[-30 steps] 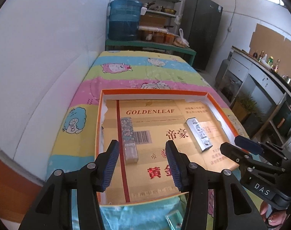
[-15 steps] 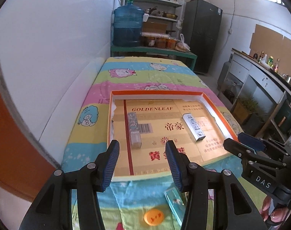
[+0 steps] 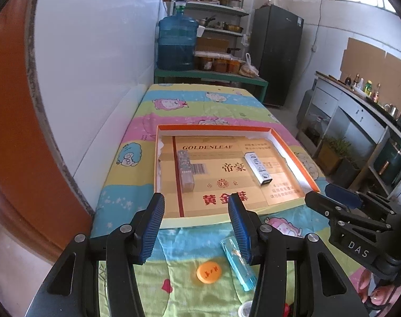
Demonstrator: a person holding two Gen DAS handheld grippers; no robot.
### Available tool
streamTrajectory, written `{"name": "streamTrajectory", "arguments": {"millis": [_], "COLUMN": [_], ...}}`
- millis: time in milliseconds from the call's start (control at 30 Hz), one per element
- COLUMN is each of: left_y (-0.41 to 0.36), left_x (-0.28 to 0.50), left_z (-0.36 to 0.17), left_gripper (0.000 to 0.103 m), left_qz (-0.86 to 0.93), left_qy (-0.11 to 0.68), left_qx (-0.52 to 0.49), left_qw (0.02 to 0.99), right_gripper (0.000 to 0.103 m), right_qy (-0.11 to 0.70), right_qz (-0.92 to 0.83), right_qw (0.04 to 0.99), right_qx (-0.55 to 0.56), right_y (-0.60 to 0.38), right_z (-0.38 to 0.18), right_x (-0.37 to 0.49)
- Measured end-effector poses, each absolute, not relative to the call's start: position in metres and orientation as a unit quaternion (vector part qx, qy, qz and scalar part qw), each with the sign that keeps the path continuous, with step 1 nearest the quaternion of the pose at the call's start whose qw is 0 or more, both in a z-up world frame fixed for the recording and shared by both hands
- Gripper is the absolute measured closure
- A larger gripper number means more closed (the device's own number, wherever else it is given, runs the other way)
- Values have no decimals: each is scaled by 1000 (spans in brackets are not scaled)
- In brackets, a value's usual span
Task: Organize rigid objects
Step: 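Withdraw both tools from the tray back toward the bottle caps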
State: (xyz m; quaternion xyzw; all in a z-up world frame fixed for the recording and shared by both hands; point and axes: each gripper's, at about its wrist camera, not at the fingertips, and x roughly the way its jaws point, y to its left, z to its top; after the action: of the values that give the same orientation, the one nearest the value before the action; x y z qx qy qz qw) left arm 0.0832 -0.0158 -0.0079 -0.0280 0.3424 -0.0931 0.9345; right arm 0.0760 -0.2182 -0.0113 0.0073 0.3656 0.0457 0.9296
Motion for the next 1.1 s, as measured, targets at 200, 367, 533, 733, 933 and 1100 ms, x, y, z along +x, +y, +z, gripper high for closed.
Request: {"name": "streamTrajectory", "arguments": {"millis": [200, 367, 533, 733, 933, 1100], "left_y": [-15, -12, -8, -5, -6, -4], "left_x": [65, 55, 48, 39, 30, 23], "left_z": [-4, -6, -11, -15, -17, -23], "left_gripper": [51, 51, 51, 51, 51, 51], "left_qz": [-97, -101, -104, -108, -113, -119], "left_qy": [338, 340, 345, 349, 351, 354], "left_qx": [-30, -37, -43, -49, -46, -51], "left_qw": [936, 934, 932, 929, 928, 926], "right_gripper": [60, 60, 60, 60, 60, 60], "right_qy": [362, 365, 369, 371, 371, 375], "right_qz": [46, 44, 42, 43, 47, 53], "right_qw": [931, 930, 928, 927, 927, 925], "right_qx": [8, 9, 14, 11, 4, 3], "right_y": [-217, -217, -218, -216, -216, -218], "right_z": [-9, -11, -15, -16, -19, -26], "right_x": [61, 51, 41, 32, 19, 5]}}
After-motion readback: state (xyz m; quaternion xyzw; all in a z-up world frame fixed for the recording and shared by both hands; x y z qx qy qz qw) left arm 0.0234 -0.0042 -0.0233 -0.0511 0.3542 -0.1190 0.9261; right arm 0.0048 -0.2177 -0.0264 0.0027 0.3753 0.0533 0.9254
